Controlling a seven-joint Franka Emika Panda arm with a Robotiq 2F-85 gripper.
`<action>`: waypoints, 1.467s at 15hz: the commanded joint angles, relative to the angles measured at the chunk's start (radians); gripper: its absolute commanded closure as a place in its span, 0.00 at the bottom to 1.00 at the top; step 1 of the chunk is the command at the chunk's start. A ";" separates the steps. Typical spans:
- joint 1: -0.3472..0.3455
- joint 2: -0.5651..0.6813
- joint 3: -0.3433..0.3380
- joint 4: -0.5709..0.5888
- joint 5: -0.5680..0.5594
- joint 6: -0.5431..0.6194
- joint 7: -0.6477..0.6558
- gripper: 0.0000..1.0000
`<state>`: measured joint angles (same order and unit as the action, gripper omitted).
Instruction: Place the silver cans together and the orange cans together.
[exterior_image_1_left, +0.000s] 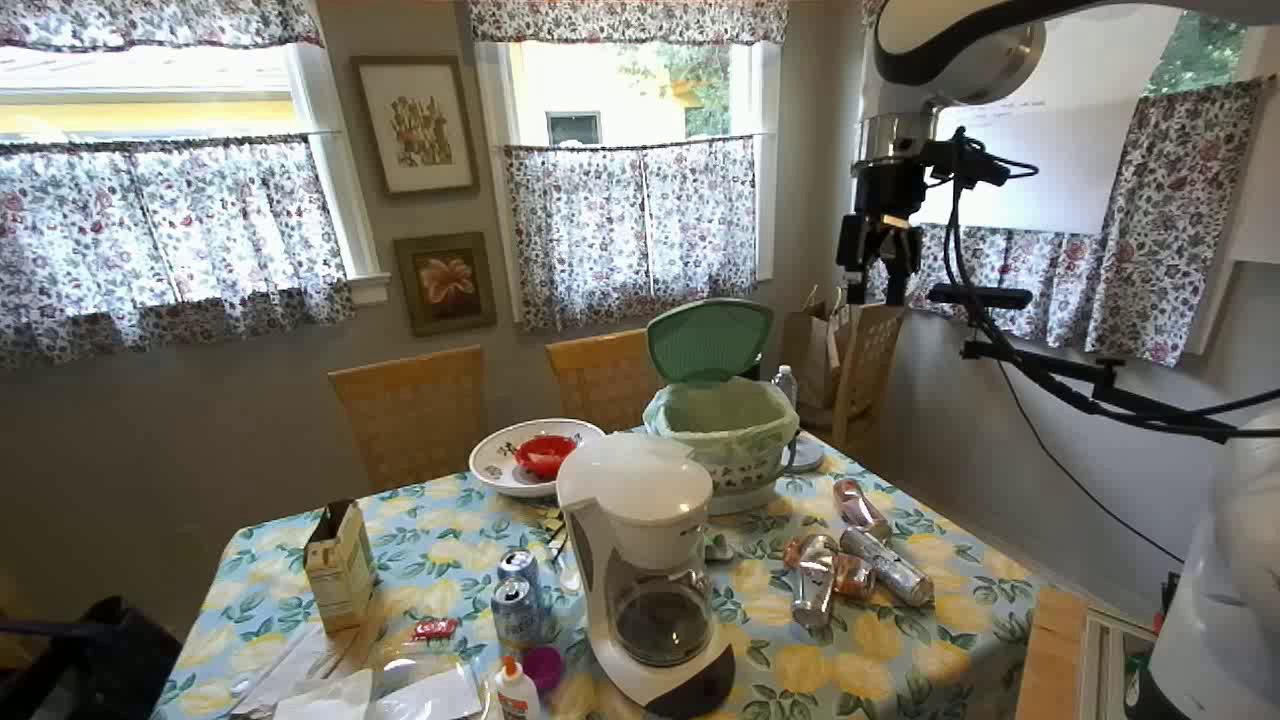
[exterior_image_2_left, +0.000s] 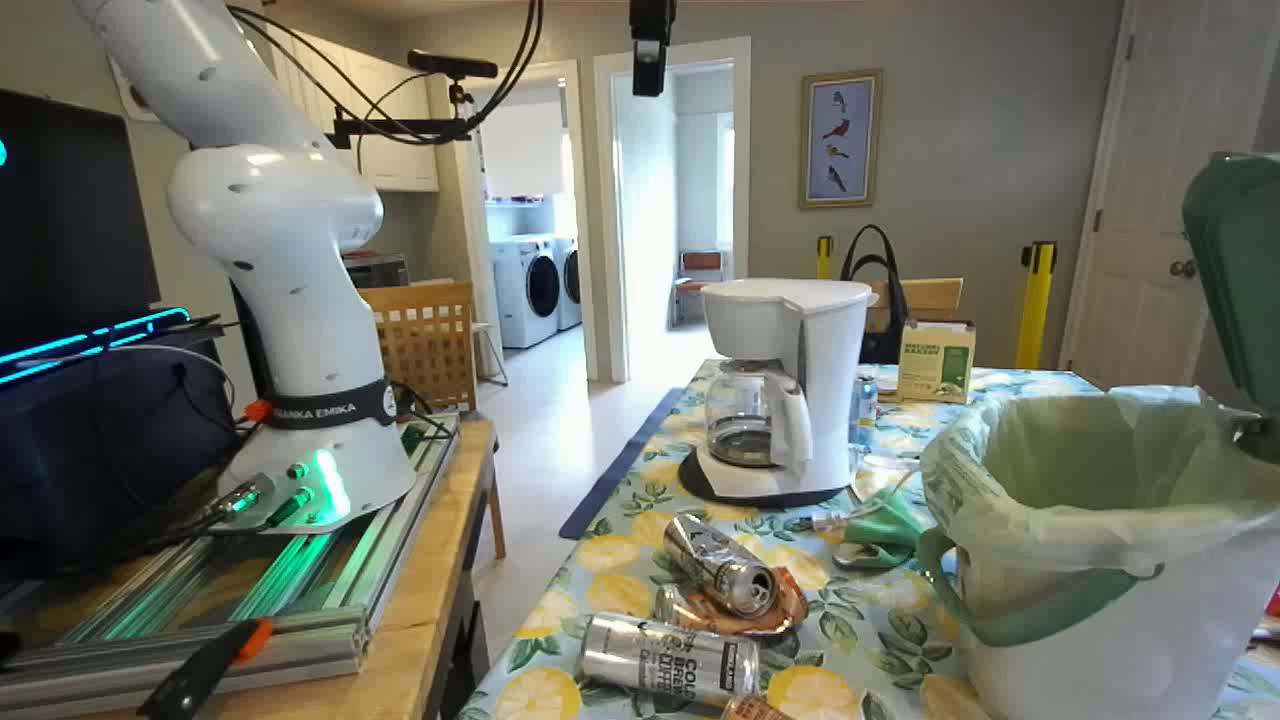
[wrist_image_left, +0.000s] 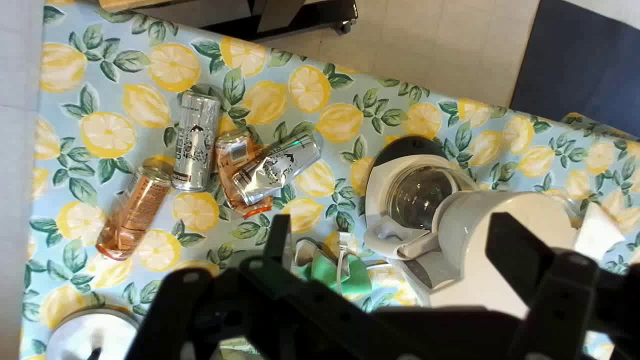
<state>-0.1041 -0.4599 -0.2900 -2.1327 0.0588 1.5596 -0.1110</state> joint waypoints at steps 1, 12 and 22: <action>-0.029 0.005 0.022 0.003 0.009 -0.003 -0.010 0.00; -0.091 0.110 0.026 -0.009 0.009 0.208 0.163 0.00; -0.139 0.375 -0.005 -0.035 0.072 0.397 0.151 0.00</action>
<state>-0.2340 -0.1449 -0.2955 -2.1854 0.0902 1.9744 0.0706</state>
